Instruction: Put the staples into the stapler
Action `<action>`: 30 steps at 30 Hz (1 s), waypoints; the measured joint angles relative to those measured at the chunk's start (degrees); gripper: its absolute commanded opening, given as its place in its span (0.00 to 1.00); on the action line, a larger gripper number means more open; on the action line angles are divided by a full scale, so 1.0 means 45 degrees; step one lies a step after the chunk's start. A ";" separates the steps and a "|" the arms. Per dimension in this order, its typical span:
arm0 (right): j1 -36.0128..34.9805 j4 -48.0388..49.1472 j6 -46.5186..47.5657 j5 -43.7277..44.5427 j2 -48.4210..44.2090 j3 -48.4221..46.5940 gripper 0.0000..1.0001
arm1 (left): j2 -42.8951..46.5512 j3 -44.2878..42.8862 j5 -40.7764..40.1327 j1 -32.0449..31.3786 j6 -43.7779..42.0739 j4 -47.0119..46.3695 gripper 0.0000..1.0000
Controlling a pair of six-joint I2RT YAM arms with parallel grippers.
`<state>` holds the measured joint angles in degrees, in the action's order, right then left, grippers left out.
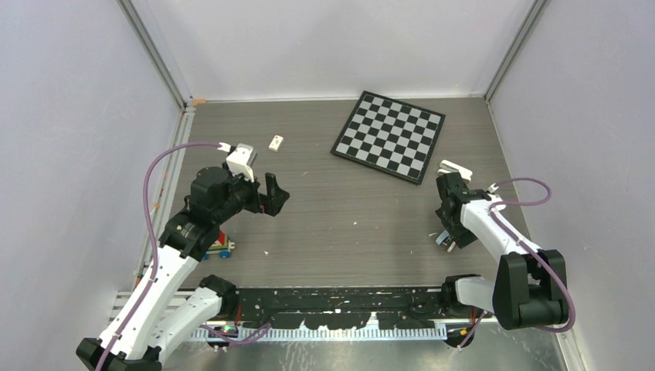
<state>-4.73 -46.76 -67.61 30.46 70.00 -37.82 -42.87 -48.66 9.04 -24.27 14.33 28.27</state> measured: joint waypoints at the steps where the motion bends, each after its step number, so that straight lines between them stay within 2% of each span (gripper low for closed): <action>1: 0.0000 -0.0010 -0.0019 0.0053 -0.0092 0.0044 0.80 | 0.0000 0.0000 0.0005 0.0000 0.0000 0.0005 1.00; 13: 0.0083 0.0107 0.0418 0.0019 -0.1229 0.0447 0.78 | 0.0019 0.0000 0.0238 0.0000 0.0000 0.0092 1.00; 20: 0.0083 0.0253 0.0865 -0.0233 -0.0787 0.0403 0.86 | 0.0029 0.0000 0.0228 0.0000 0.0000 0.0238 1.00; 21: 0.0083 0.0228 0.0860 -0.0272 -0.0491 0.0374 0.85 | 0.0034 0.0000 0.0228 0.0000 0.0005 0.0262 1.00; 22: 0.0083 0.0233 0.0860 -0.0321 -0.0233 0.0369 0.79 | 0.0044 0.0000 0.0223 0.0000 0.0000 0.0277 0.98; 23: 0.0083 0.0223 0.0865 -0.0403 -0.0024 0.0369 0.66 | 0.0049 0.0000 0.0223 0.0000 0.0000 0.0282 0.96; 24: 0.0083 0.0233 0.0889 -0.0505 0.0131 0.0369 0.62 | 0.0058 0.0000 0.0223 0.0000 0.0000 0.0282 0.95; 30: 0.0083 0.0719 0.1515 -0.1064 -0.0112 0.0437 0.48 | 0.0053 0.0000 0.0223 0.0000 0.0000 0.0330 0.95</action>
<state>-4.36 -43.53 -60.80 25.67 69.49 -35.86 -42.63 -48.66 10.04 -24.27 14.33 29.76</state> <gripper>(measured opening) 0.560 0.954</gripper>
